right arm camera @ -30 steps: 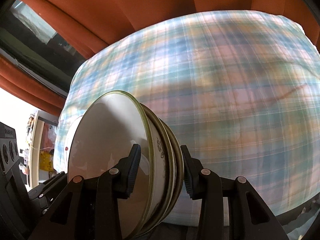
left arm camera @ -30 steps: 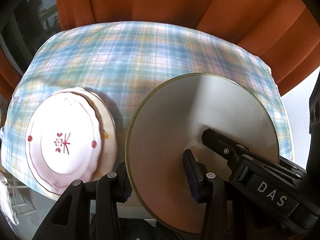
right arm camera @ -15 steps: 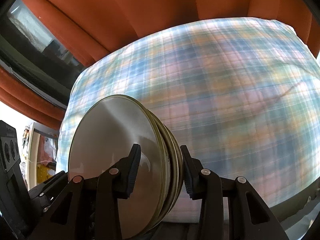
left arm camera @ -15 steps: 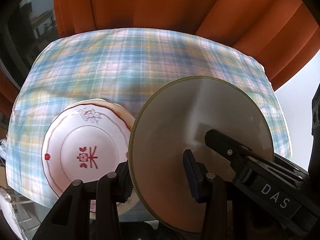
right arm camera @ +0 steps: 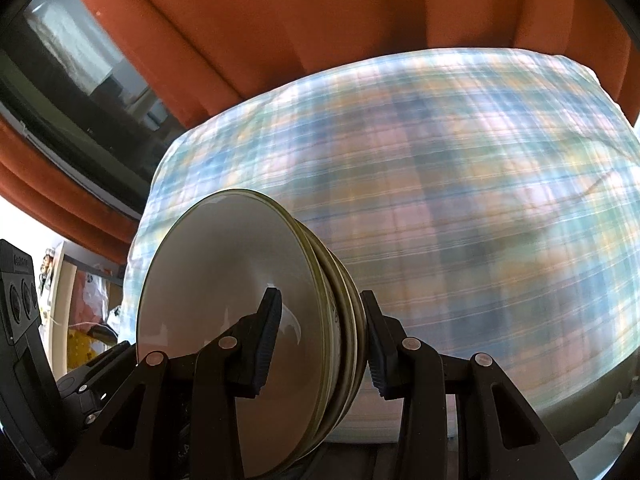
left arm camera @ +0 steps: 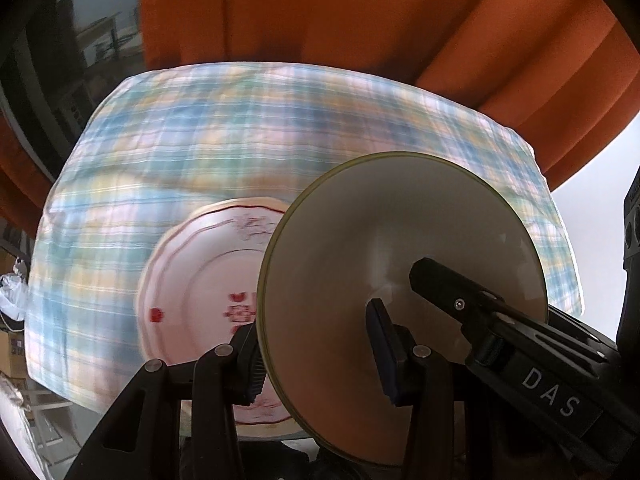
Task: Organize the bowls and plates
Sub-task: 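Lift and carry the bowl stack with the right tool over the plates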
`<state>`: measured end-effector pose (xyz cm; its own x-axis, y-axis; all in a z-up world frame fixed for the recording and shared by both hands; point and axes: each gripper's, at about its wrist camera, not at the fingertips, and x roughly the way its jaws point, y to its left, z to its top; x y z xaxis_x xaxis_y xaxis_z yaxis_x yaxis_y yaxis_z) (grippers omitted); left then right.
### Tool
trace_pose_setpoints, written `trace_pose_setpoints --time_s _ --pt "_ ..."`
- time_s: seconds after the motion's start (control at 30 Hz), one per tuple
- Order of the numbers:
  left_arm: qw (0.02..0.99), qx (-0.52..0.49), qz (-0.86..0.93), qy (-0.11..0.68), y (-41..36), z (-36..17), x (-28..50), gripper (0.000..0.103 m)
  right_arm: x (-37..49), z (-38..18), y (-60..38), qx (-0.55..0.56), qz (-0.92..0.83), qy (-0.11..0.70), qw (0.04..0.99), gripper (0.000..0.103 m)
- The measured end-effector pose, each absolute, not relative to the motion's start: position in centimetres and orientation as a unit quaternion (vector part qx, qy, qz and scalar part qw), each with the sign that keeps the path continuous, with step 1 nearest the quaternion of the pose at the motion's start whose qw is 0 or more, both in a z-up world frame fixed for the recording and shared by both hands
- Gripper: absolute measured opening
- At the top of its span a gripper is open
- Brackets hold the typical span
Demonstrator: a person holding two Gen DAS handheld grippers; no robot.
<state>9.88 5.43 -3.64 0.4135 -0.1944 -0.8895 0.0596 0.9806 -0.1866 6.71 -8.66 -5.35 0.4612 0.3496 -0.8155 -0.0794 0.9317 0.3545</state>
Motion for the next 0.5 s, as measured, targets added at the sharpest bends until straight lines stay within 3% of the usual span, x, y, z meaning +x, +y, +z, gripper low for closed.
trace_pose_setpoints --time_s 0.5 --pt "0.833 -0.063 -0.056 0.547 12.4 -4.7 9.8 0.044 7.0 -6.9 -1.0 0.135 0.147 0.515 0.833 0.043"
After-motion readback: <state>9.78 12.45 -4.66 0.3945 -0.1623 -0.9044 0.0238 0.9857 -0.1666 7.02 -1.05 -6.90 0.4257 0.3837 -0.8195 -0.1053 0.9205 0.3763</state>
